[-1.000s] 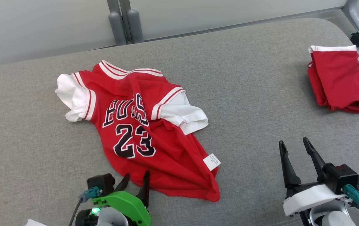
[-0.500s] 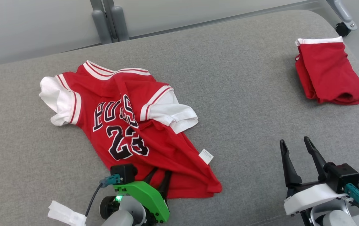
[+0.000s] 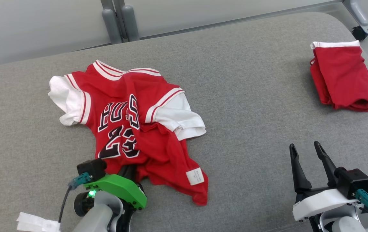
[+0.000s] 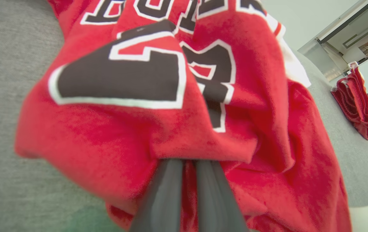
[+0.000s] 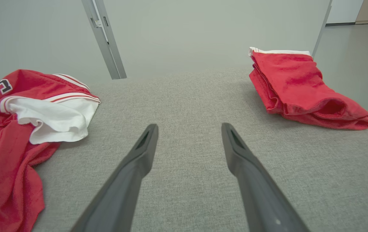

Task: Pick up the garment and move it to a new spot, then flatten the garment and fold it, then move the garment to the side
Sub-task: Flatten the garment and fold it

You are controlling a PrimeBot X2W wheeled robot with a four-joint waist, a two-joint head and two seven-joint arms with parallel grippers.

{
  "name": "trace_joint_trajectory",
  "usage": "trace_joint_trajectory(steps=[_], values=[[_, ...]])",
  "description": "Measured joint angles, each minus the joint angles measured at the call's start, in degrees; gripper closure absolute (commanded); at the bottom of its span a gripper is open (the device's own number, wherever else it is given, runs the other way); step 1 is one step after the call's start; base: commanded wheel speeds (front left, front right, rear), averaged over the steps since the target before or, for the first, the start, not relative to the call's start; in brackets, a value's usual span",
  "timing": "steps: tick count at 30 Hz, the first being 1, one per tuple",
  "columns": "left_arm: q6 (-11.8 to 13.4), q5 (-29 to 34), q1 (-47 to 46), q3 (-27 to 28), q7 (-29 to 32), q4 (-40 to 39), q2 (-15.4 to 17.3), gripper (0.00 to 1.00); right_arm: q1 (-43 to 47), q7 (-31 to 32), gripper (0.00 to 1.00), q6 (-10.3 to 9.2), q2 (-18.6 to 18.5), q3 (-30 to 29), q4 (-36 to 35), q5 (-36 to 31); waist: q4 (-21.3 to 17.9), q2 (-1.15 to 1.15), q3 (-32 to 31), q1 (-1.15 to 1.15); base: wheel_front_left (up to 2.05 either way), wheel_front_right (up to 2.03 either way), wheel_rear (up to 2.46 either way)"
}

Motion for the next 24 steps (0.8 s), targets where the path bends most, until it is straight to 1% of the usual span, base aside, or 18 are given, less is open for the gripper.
trace_joint_trajectory(steps=[6, 17, 20, 22, 24], values=[[0.41, 1.35, -0.35, 1.85, 0.19, -1.89, 4.64, 1.0, 0.25, 0.0, 0.0, 0.0, 0.1, 0.07, 0.01, 0.0, 1.95, 0.0, -0.57, 0.0, 0.0, 0.0, 0.0], [3.64, 0.83, -3.25, 5.7, 5.63, -6.01, 15.12, 1.0, 0.53, 0.0, 0.0, 0.0, 0.03, 0.47, 0.14, -0.04, 4.29, 0.0, -1.71, 0.0, 0.0, 0.0, 0.0], [6.24, 0.59, -3.38, 6.49, 8.45, -7.12, 17.75, 1.0, 0.56, 0.0, 0.0, 0.0, 0.01, 0.62, 0.23, -0.04, 4.34, 0.0, -1.83, 0.0, 0.0, 0.0, 0.0], [8.8, 0.87, -3.36, 6.69, 10.66, -8.13, 20.06, 1.0, 0.63, 0.0, 0.0, 0.0, 0.01, 0.74, 0.37, -0.04, 4.28, 0.0, -1.94, 0.0, 0.0, 0.0, 0.0], [10.56, 0.93, -3.25, 7.15, 12.71, -9.96, 21.96, 1.0, 0.87, 0.0, 0.0, 0.0, 0.01, 0.85, 0.48, -0.04, 4.17, 0.0, -2.06, 0.0, 0.0, 0.0, 0.0]])
